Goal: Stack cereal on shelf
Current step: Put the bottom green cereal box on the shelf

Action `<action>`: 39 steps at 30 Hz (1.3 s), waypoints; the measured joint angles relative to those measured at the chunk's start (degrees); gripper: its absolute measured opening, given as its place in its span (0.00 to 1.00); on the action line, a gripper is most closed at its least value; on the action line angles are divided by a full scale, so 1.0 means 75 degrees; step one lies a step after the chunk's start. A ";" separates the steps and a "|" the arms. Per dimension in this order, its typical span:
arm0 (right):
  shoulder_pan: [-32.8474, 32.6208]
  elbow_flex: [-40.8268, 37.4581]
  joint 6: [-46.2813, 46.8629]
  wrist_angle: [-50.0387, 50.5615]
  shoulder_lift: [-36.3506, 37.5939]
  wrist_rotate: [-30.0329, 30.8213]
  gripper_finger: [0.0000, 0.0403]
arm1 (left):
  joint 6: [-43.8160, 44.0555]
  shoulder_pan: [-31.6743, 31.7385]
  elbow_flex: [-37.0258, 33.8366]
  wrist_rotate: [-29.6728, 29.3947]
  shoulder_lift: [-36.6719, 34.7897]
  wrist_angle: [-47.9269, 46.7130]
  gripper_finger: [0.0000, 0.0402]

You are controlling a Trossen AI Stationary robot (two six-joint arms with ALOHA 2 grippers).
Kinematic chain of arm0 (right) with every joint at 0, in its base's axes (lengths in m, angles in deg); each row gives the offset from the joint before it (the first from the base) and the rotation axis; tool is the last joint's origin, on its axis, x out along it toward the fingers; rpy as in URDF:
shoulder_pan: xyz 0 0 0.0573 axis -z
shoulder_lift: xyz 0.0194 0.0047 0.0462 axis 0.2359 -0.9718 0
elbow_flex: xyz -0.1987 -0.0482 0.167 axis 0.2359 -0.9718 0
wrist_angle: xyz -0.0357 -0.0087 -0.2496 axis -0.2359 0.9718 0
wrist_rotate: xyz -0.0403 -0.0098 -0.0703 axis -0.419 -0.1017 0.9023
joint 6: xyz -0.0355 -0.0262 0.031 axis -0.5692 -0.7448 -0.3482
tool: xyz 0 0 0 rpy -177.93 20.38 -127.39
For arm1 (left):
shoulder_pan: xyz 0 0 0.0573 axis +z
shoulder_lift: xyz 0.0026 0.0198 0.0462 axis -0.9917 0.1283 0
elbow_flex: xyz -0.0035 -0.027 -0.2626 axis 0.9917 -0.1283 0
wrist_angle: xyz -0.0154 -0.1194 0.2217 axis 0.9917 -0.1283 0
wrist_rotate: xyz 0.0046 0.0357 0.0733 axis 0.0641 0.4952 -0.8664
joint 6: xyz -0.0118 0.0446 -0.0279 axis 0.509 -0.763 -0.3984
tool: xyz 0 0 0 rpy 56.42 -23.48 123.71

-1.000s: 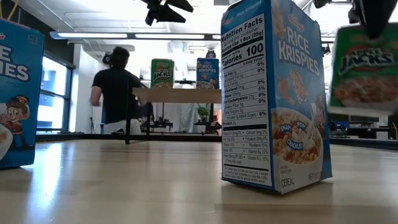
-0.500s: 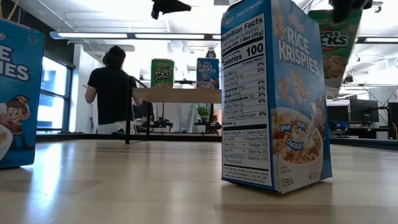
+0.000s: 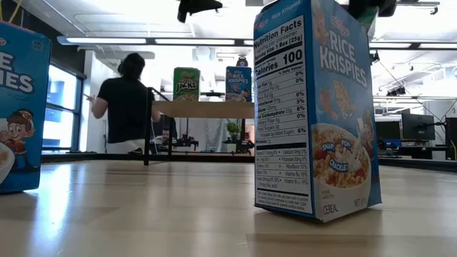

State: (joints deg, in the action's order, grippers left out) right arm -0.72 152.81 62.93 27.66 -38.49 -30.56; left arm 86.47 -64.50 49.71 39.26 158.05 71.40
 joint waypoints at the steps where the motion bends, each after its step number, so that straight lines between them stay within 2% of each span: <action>1: 0.0040 0.0000 -0.0093 -0.0039 0.0000 -0.0011 0.34 | 0.0003 0.0050 0.0000 0.0098 0.0000 0.0000 0.56; 5: 0.0245 0.0000 -0.0488 -0.0224 0.0000 -0.0078 0.34 | 0.0005 0.0189 0.0000 0.0356 0.0000 -0.0055 0.56; 14: 0.0739 0.0000 -0.1356 -0.0709 0.0000 -0.0382 0.34 | -0.0116 -0.0021 0.0000 0.0377 0.0000 -0.0046 0.56; 24: 0.0990 0.0000 -0.2321 -0.1016 0.0000 -0.0462 0.34 | -0.1208 -0.0844 0.0000 0.0376 0.0006 -0.1157 0.56; 33: 0.0984 0.0000 -0.3584 -0.1784 0.0000 -0.0114 0.34 | -0.0968 -0.1590 -0.0003 0.0377 0.0168 -0.1223 0.56; 39: 0.0984 0.0000 -0.3842 -0.2351 0.0000 0.0032 0.34 | -0.0683 -0.1966 -0.0006 0.0373 0.0457 -0.1234 0.56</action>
State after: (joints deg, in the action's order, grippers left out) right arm 6.66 152.81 34.11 10.03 -38.49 -30.32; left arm 81.36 -79.24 49.67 42.06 161.48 62.15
